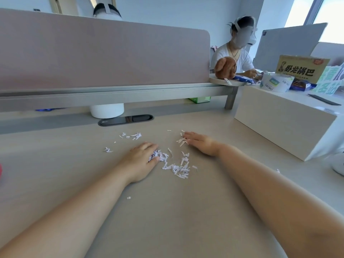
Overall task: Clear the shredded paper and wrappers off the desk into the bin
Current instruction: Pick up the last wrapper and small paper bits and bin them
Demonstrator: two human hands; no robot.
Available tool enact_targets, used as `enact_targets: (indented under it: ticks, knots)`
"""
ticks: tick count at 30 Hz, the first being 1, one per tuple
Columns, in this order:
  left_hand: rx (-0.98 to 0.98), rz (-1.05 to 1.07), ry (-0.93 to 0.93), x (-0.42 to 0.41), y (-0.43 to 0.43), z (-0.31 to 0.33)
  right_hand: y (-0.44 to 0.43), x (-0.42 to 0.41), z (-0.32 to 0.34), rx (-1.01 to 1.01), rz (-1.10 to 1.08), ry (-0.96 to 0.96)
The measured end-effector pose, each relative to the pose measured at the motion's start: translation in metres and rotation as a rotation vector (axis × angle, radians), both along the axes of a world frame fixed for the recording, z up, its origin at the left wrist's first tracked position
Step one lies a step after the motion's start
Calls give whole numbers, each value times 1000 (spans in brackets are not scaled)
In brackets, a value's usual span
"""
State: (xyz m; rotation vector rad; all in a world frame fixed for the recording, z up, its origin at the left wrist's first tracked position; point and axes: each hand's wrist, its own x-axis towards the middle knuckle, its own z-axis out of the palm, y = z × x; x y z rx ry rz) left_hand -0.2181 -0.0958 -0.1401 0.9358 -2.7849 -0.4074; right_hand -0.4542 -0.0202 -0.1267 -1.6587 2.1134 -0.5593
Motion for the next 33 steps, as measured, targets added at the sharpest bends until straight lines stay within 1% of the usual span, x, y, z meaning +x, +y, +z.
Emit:
enact_targets:
  ticks: [4,7,8,9,11,13,14,15,17,20,24,26,28,30,33]
  knots:
    - [24,-10,47,3,3,2,32,26,0,14,103,-81]
    - [37,-38,104,6,9,5,63,47,6,65,117,-160]
    - [20,-46,111,7,10,6,73,55,8,65,115,-156]
    - [-10,-59,102,7,11,7,80,63,8,49,109,-111]
    - [-76,-120,34,5,12,6,82,80,4,-17,63,79]
    - [-120,-173,-45,3,12,5,70,92,0,-83,-35,285]
    - [-148,-177,-69,3,11,4,61,93,-2,-107,-86,354]
    - [-181,-175,-73,2,10,4,53,93,-2,-130,-130,389]
    - [-203,-148,-56,2,11,4,41,89,-2,-178,-188,400]
    - [-157,-100,-3,2,11,5,34,90,-5,-223,-178,430]
    - [-202,-56,13,4,17,8,36,91,-5,-201,-165,409]
    - [-231,-56,-13,2,21,10,38,92,-3,-202,-179,376]
    - [-217,-50,-35,4,26,13,41,92,0,-209,-195,316]
    - [-118,-26,0,10,31,15,44,93,7,-240,-217,212]
    - [80,74,205,34,36,25,40,107,26,-355,-224,64]
